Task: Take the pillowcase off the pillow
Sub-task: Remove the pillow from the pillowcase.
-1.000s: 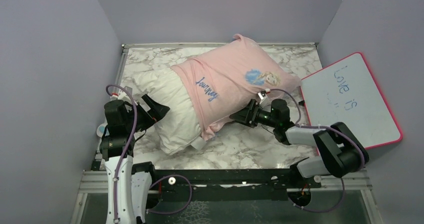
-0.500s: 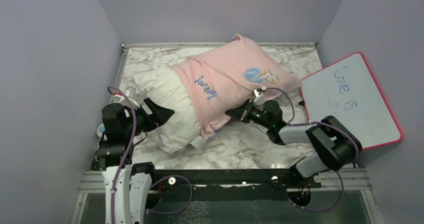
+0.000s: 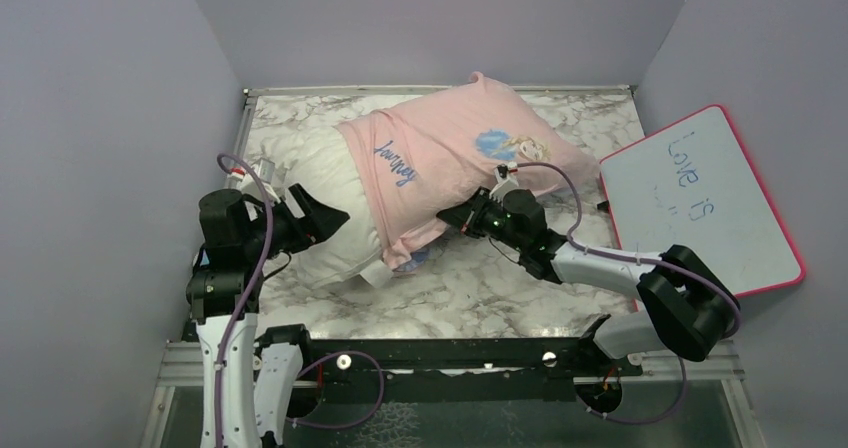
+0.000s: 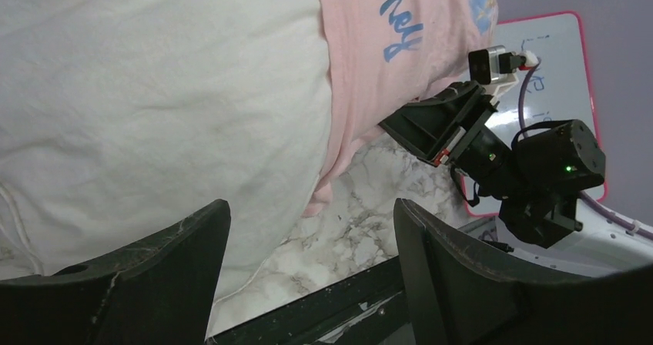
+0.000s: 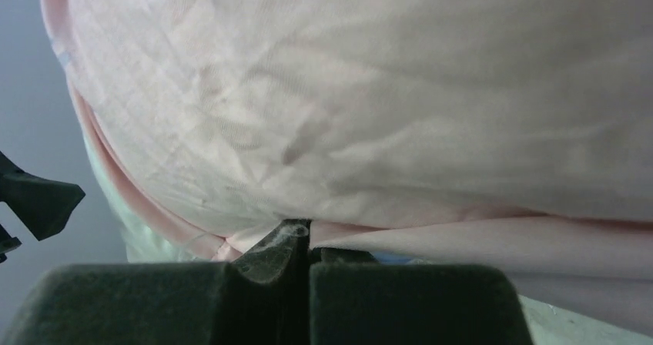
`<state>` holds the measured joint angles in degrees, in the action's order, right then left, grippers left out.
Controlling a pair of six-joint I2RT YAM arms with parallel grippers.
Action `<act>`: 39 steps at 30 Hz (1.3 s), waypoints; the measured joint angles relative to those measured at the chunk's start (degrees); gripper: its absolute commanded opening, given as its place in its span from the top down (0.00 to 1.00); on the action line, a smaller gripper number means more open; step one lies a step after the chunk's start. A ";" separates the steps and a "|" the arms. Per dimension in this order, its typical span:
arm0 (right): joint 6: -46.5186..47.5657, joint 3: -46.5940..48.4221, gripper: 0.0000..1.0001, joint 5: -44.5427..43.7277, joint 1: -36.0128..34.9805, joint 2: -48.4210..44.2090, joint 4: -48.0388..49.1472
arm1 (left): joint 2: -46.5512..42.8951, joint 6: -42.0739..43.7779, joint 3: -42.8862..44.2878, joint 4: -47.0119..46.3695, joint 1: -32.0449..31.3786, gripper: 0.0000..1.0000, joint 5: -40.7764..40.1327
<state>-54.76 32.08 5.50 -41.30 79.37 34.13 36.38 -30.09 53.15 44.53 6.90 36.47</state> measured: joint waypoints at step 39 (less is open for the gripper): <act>7.08 10.80 0.99 -8.24 -2.03 4.15 -17.38 | 2.89 -41.70 -19.08 -10.56 -68.91 0.17 -64.19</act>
<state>-47.68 42.87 -2.74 -43.33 83.53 16.75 39.27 -71.79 34.06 33.98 -62.02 -27.73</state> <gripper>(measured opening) 0.017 0.805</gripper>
